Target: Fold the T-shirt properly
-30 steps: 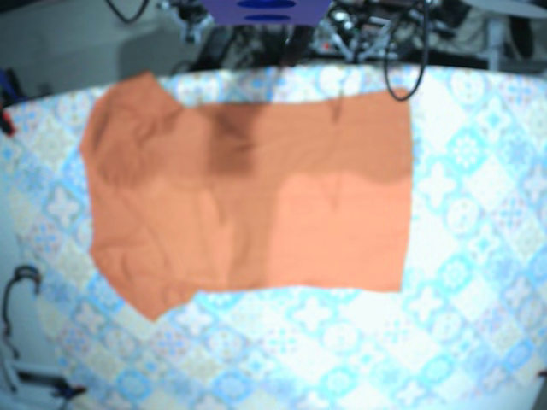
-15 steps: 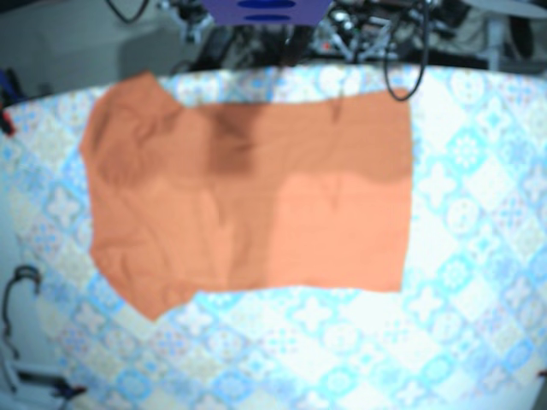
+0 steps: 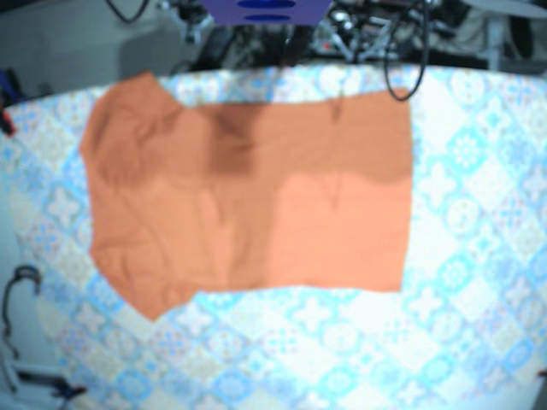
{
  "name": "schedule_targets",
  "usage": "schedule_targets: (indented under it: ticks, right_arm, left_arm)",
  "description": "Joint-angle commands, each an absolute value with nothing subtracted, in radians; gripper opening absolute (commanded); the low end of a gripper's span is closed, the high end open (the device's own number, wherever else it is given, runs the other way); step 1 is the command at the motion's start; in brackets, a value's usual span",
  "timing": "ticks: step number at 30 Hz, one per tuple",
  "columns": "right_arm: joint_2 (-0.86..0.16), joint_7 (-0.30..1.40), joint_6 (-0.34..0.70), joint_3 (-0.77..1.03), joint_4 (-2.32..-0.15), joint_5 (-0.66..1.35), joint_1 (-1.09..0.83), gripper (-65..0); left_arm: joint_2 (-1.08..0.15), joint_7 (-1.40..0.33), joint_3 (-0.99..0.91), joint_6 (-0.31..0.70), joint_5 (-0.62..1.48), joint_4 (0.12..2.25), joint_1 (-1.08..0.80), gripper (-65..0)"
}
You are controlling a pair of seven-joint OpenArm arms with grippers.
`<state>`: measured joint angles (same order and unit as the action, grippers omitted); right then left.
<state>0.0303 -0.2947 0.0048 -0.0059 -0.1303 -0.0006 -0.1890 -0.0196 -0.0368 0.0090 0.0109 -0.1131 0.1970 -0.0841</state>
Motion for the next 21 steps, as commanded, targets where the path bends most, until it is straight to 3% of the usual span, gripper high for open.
schedule_targets:
  ticks: [1, 8, 19, 21]
  right_arm:
    - [0.030, -0.326, 0.004, -0.008, -0.131, -0.007, -0.214, -58.3]
    - [-0.021, -0.476, 0.004, -0.010, -0.160, -0.013, -0.387, -58.3]
    - [-0.145, -0.503, -0.002, 0.001, -0.513, -0.246, -0.743, -58.3]
    - [-0.182, -0.503, -0.041, 0.002, -0.630, -0.282, -0.812, -58.3]
  left_arm:
    - [-0.039, -0.031, 0.007, 0.007, -0.117, 0.219, -0.107, -55.6]
    - [-0.160, -0.036, 0.053, 0.008, -0.199, 0.501, -0.328, -55.5]
    - [-0.418, -0.027, 0.157, 0.005, -0.214, 0.918, -0.685, -55.4]
    - [-0.473, -0.027, 0.151, 0.005, -0.213, 1.017, -0.762, -55.4]
